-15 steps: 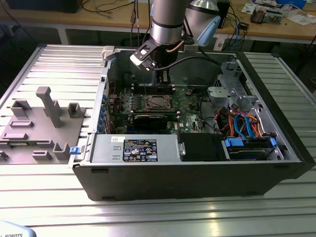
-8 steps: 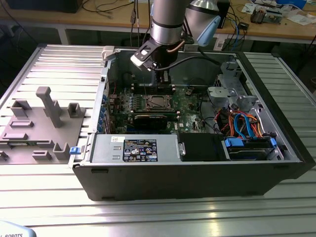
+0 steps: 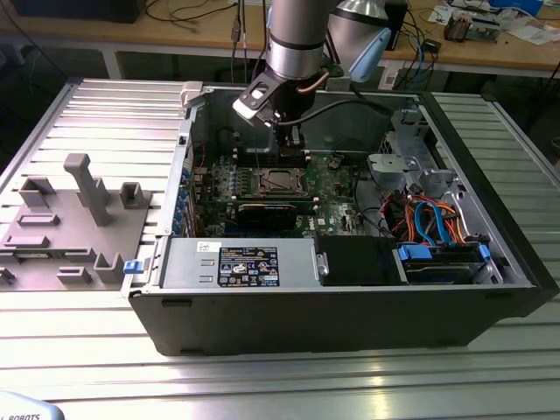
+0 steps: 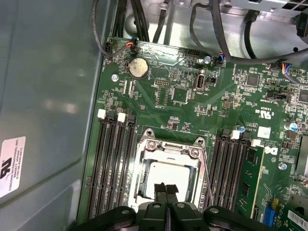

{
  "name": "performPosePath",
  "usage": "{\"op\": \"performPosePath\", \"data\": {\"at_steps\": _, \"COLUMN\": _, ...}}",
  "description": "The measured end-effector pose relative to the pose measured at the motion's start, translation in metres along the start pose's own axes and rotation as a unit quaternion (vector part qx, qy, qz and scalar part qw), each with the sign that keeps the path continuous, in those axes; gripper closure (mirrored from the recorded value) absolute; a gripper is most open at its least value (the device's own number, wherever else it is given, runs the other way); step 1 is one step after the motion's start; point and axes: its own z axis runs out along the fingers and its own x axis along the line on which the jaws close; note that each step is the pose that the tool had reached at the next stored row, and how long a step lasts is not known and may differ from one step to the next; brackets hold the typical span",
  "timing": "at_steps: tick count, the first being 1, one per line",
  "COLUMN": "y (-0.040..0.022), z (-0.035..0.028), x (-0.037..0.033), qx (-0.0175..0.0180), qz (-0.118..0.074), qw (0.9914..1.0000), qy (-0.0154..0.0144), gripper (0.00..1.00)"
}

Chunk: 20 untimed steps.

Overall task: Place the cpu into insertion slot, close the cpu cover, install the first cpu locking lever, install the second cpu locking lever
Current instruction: 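Install the first cpu locking lever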

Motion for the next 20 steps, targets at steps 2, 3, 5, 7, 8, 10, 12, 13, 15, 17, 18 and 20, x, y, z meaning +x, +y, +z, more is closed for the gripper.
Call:
{"op": "performPosePath", "data": {"at_steps": 2, "y": 0.0, "z": 0.0, "x": 0.0, "qx": 0.0, "qz": -0.004, "qw": 0.99999, "qy": 0.0, "gripper": 0.89}}
{"op": "performPosePath", "data": {"at_steps": 3, "y": 0.0, "z": 0.0, "x": 0.0, "qx": 0.0, "qz": -0.006, "qw": 0.99998, "qy": 0.0, "gripper": 0.89}}
{"op": "performPosePath", "data": {"at_steps": 5, "y": 0.0, "z": 0.0, "x": 0.0, "qx": 0.0, "qz": -0.012, "qw": 0.99993, "qy": -0.0001, "gripper": 0.89}}
{"op": "performPosePath", "data": {"at_steps": 7, "y": 0.0, "z": 0.0, "x": 0.0, "qx": 0.0001, "qz": -0.016, "qw": 0.99987, "qy": -0.0001, "gripper": 0.89}}
{"op": "performPosePath", "data": {"at_steps": 8, "y": 0.0, "z": 0.0, "x": 0.0, "qx": 0.0001, "qz": -0.021, "qw": 0.99978, "qy": -0.0002, "gripper": 0.89}}
{"op": "performPosePath", "data": {"at_steps": 10, "y": 0.0, "z": 0.0, "x": 0.0, "qx": 0.0001, "qz": -0.027, "qw": 0.99962, "qy": -0.0002, "gripper": 0.89}}
{"op": "performPosePath", "data": {"at_steps": 12, "y": 0.0, "z": 0.0, "x": 0.0, "qx": 0.0001, "qz": -0.033, "qw": 0.99946, "qy": -0.0003, "gripper": 0.89}}
{"op": "performPosePath", "data": {"at_steps": 13, "y": 0.0, "z": 0.0, "x": 0.0, "qx": 0.0001, "qz": -0.035, "qw": 0.9994, "qy": -0.0003, "gripper": 0.89}}
{"op": "performPosePath", "data": {"at_steps": 15, "y": 0.0, "z": 0.0, "x": 0.0, "qx": 0.0002, "qz": -0.041, "qw": 0.99916, "qy": -0.0004, "gripper": 0.89}}
{"op": "performPosePath", "data": {"at_steps": 17, "y": 0.0, "z": 0.0, "x": 0.0, "qx": 0.0002, "qz": -0.046, "qw": 0.99892, "qy": -0.0004, "gripper": 0.89}}
{"op": "performPosePath", "data": {"at_steps": 18, "y": 0.0, "z": 0.0, "x": 0.0, "qx": 0.0002, "qz": -0.049, "qw": 0.99882, "qy": -0.0004, "gripper": 0.89}}
{"op": "performPosePath", "data": {"at_steps": 20, "y": 0.0, "z": 0.0, "x": 0.0, "qx": 0.0002, "qz": -0.053, "qw": 0.9986, "qy": -0.0005, "gripper": 0.89}}
